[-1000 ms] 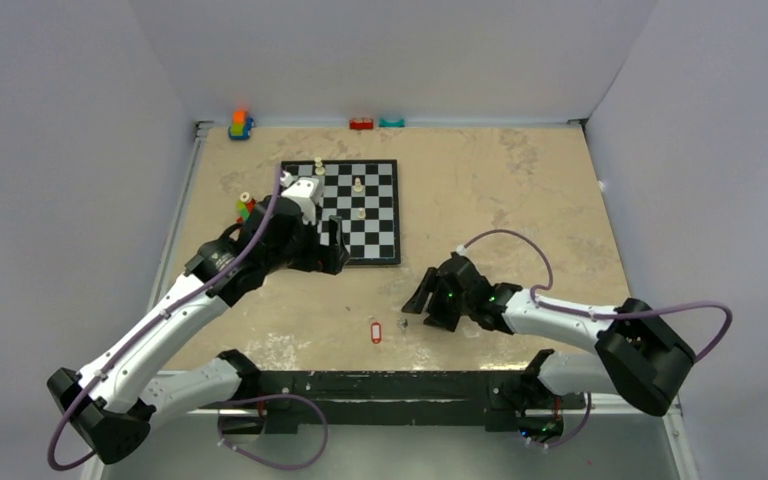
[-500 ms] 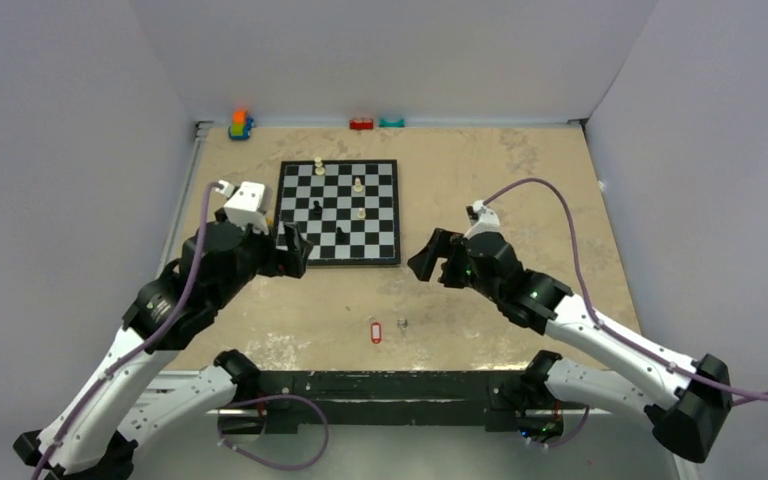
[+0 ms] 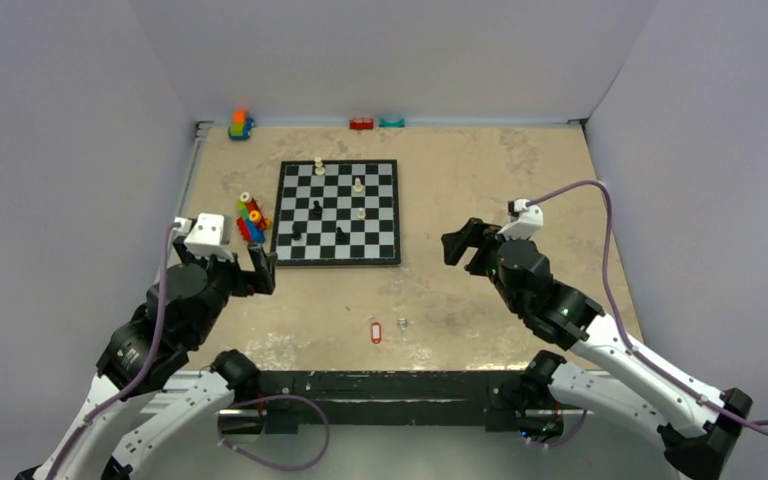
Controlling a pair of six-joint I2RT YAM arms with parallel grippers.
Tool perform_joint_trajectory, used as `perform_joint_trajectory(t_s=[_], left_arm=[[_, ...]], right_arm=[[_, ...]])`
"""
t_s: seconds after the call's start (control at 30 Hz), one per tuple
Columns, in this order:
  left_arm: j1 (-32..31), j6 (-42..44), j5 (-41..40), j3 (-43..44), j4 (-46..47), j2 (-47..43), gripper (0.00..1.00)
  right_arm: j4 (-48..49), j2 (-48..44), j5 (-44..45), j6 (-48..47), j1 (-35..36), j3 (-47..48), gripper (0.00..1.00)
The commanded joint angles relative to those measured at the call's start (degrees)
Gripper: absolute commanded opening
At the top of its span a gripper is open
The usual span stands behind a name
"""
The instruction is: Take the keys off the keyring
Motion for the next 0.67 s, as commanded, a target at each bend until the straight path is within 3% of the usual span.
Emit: perform_joint_trajectory(t_s=[0.0, 0.23, 0.63], left_arm=[[0.2, 0.9, -2.5, -1.8, -0.1, -1.1, 1.00], [0.2, 0.8, -2.0, -2.1, 0.0, -0.3, 1.00], [0.2, 0.9, -2.1, -2.6, 0.6, -1.1, 1.00]], right_arm=[[1.1, -2.2, 6.7, -2.6, 0.1, 1.2, 0.90], [3.8, -4.8, 4.3, -5.9, 0.1, 0.6, 0.90], [-1.8, -5.3, 6.8, -3.4, 0.1, 2.2, 0.89]])
